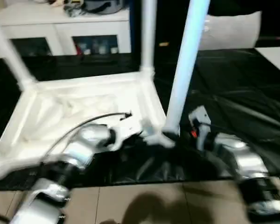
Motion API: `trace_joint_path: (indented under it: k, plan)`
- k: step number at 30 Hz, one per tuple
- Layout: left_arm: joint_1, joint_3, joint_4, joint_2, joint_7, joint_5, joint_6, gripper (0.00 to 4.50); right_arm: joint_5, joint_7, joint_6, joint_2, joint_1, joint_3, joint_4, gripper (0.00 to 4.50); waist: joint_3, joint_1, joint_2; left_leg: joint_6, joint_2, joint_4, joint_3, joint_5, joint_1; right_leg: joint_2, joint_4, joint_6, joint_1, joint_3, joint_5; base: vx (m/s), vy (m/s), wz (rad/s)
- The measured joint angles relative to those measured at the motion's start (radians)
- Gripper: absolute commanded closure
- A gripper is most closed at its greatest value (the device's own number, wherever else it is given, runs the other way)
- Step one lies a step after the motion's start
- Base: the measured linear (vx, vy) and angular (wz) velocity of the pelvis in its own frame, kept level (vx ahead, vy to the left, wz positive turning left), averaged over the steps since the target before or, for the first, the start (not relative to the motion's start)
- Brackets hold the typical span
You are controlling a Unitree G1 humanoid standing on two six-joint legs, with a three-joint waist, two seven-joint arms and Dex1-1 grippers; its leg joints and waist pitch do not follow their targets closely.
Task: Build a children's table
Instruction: Rotate leg to tighten
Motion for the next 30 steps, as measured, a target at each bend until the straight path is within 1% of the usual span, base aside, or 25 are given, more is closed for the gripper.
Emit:
trace_joint_path:
  k: [1, 3, 5, 6, 7, 10, 11, 12, 14, 17, 19, 21, 23, 26, 30]
  plan:
    - [-0.002, 0.001, 0.004, -0.022, 0.033, 0.002, 0.018, 4.50, -0.001, -0.041, 0.006, 0.012, -0.013, -0.011, 0.014, 1.78, 0.001, -0.007, -0.001, 0.000, 0.000, 0.000, 0.001, 0.000, 0.002, 0.000, -0.001, 0.001, 0.002, 0.002, -0.001, 0.000, 0.000, 0.00]
    - [-0.017, 0.018, 0.034, -0.097, 0.132, 0.015, 0.066, 4.50, -0.016, -0.183, 0.017, 0.066, -0.054, -0.051, 0.061, 1.78, 0.003, -0.021, -0.004, 0.000, -0.001, 0.000, 0.002, 0.000, 0.003, 0.000, -0.004, 0.001, 0.003, 0.004, -0.001, 0.000, 0.000, 0.00]
    - [-0.039, 0.021, 0.061, -0.142, 0.193, 0.017, 0.092, 4.50, -0.031, -0.270, 0.024, 0.092, -0.081, -0.072, 0.084, 1.78, 0.004, -0.026, -0.006, 0.000, -0.001, -0.001, 0.004, 0.000, 0.002, 0.000, -0.007, 0.001, 0.002, 0.006, 0.000, 0.000, 0.000, 0.00]
    - [-0.045, 0.023, 0.068, -0.162, 0.220, 0.020, 0.101, 4.50, -0.036, -0.293, 0.016, 0.095, -0.090, -0.080, 0.097, 1.22, 0.005, -0.026, -0.007, 0.000, -0.002, -0.002, 0.005, 0.000, 0.002, 0.000, -0.008, 0.001, 0.002, 0.008, 0.003, 0.000, 0.000, 0.00]
    - [-0.047, 0.024, 0.068, -0.171, 0.233, 0.021, 0.106, 4.50, -0.037, -0.301, 0.012, 0.095, -0.093, -0.082, 0.101, 1.22, 0.005, -0.023, -0.007, 0.001, -0.003, -0.004, 0.006, 0.000, 0.002, 0.000, -0.011, -0.002, 0.002, 0.010, 0.009, 0.000, 0.000, 0.00]
    - [-0.049, 0.024, 0.068, -0.170, 0.235, 0.030, 0.105, 4.50, -0.029, -0.301, -0.006, 0.115, -0.093, -0.097, 0.101, 0.86, 0.004, -0.018, -0.007, 0.001, -0.002, -0.010, 0.009, 0.000, 0.001, 0.000, -0.015, 0.001, 0.002, 0.011, 0.014, 0.000, 0.000, 0.00]
    - [-0.049, 0.024, 0.068, -0.165, 0.235, 0.034, 0.101, 4.50, -0.029, -0.299, -0.008, 0.115, -0.093, -0.097, 0.099, 0.86, 0.004, -0.017, -0.007, 0.001, -0.002, -0.011, 0.010, 0.000, 0.002, 0.000, -0.016, 0.001, 0.002, 0.011, 0.014, 0.000, 0.000, 0.00]
    - [-0.051, 0.020, 0.067, -0.155, 0.233, 0.034, 0.091, 4.50, -0.029, -0.293, -0.014, 0.115, -0.092, -0.097, 0.098, 0.64, 0.004, -0.016, -0.007, 0.001, -0.002, -0.013, 0.010, 0.000, 0.001, 0.001, -0.016, 0.002, 0.001, 0.011, 0.014, 0.000, 0.000, 0.00]
    - [-0.051, 0.018, 0.068, -0.143, 0.233, 0.035, 0.082, 4.50, -0.029, -0.274, -0.027, 0.113, -0.085, -0.097, 0.094, 0.59, 0.004, -0.014, -0.007, 0.001, -0.001, -0.015, 0.011, 0.000, 0.001, 0.001, -0.016, 0.002, -0.001, 0.011, 0.014, 0.000, 0.000, 0.00]
    - [-0.059, 0.004, 0.081, -0.126, 0.225, 0.036, 0.045, 4.50, -0.027, -0.214, -0.057, 0.078, -0.052, -0.085, 0.070, 0.27, 0.004, -0.010, -0.007, 0.002, -0.001, -0.015, 0.012, 0.000, 0.001, 0.001, -0.016, 0.002, -0.005, 0.011, 0.014, 0.000, 0.000, 0.00]
    - [-0.060, 0.002, 0.086, -0.099, 0.210, 0.035, 0.015, 4.50, -0.019, -0.151, -0.073, 0.047, -0.025, -0.071, 0.055, 0.07, 0.005, -0.015, -0.008, 0.002, 0.000, -0.015, 0.014, 0.000, 0.000, 0.002, -0.016, 0.002, -0.006, 0.013, 0.015, 0.000, 0.000, 0.00]
    - [-0.060, 0.003, 0.086, -0.074, 0.184, 0.034, -0.016, 4.50, -0.008, -0.092, -0.090, 0.016, 0.001, -0.058, 0.047, 0.07, 0.007, -0.015, -0.009, 0.002, 0.001, -0.015, 0.014, 0.000, -0.003, 0.003, -0.016, 0.002, -0.011, 0.013, 0.015, 0.000, 0.000, 0.00]
    - [-0.059, 0.002, 0.086, -0.048, 0.147, 0.025, -0.044, 4.50, -0.009, -0.026, -0.126, -0.028, 0.020, -0.041, 0.028, 0.03, 0.007, -0.012, -0.008, 0.003, 0.001, -0.015, 0.015, 0.001, -0.006, 0.003, -0.016, 0.002, -0.013, 0.013, 0.015, 0.000, 0.000, 0.00]
    - [-0.056, 0.003, 0.091, -0.006, 0.101, 0.018, -0.087, 4.50, -0.009, 0.042, -0.173, -0.088, 0.022, -0.039, 0.008, 0.03, 0.007, -0.010, -0.008, 0.007, 0.001, -0.014, 0.015, 0.003, -0.008, 0.003, -0.017, 0.002, -0.014, 0.012, 0.015, 0.000, 0.000, 0.00]
    - [-0.038, -0.005, 0.100, 0.063, -0.010, -0.006, -0.198, 4.50, -0.009, 0.170, -0.203, -0.180, 0.022, -0.020, -0.027, 0.03, 0.007, -0.003, -0.008, 0.009, 0.001, -0.014, 0.015, 0.002, -0.009, 0.003, -0.017, 0.002, -0.014, 0.012, 0.015, 0.000, 0.000, 0.00]
